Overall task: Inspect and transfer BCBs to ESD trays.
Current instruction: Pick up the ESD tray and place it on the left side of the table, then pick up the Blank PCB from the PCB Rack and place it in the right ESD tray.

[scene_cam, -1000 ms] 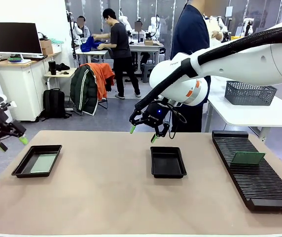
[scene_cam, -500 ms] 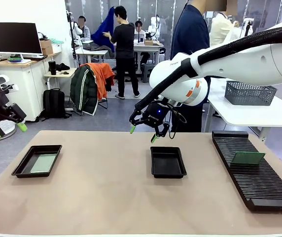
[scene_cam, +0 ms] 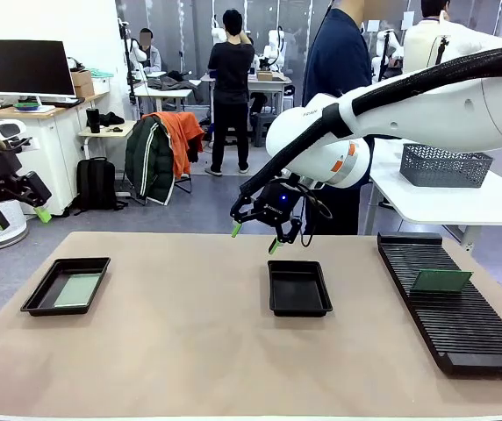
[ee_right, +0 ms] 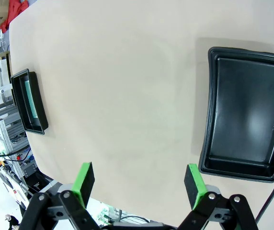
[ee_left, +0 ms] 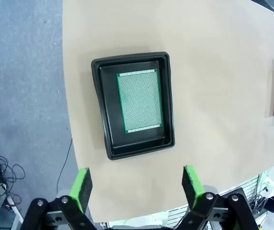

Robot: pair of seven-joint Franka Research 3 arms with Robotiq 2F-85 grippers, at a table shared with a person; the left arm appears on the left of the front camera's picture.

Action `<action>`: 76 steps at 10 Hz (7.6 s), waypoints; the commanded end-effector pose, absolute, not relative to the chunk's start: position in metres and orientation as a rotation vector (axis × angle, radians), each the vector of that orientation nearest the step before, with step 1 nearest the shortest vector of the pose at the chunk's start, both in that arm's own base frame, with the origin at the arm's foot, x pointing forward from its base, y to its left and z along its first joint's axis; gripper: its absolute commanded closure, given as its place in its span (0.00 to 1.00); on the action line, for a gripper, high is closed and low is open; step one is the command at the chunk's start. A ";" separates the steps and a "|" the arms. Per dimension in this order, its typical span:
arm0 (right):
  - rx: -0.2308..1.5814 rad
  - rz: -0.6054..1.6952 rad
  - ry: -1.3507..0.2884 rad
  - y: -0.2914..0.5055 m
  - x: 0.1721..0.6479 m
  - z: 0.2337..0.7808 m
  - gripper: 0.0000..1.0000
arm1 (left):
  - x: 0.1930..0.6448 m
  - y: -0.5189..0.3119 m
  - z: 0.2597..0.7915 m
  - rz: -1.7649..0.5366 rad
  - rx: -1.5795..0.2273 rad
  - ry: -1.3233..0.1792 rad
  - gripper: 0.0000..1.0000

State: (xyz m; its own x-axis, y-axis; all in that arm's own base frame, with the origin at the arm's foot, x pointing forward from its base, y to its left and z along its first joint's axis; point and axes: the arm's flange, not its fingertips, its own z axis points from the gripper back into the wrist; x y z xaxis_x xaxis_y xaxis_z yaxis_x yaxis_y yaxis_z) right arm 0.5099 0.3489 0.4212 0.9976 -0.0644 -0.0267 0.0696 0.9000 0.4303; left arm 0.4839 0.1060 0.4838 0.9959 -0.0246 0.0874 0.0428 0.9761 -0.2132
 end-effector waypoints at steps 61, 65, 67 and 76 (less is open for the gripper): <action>-0.059 1.535 -0.223 -0.039 0.471 0.417 0.00 | 0.481 0.107 0.478 -0.041 -0.239 -0.083 0.00; -0.077 1.515 -0.213 -0.033 0.463 0.380 0.00 | 0.481 0.107 0.478 -0.041 -0.239 -0.083 0.00; -0.108 1.502 -0.221 -0.032 0.462 0.368 0.00 | 0.481 0.107 0.478 -0.041 -0.239 -0.083 0.00; -0.103 1.502 -0.205 -0.035 0.466 0.358 0.00 | 0.481 0.107 0.478 -0.041 -0.239 -0.083 0.00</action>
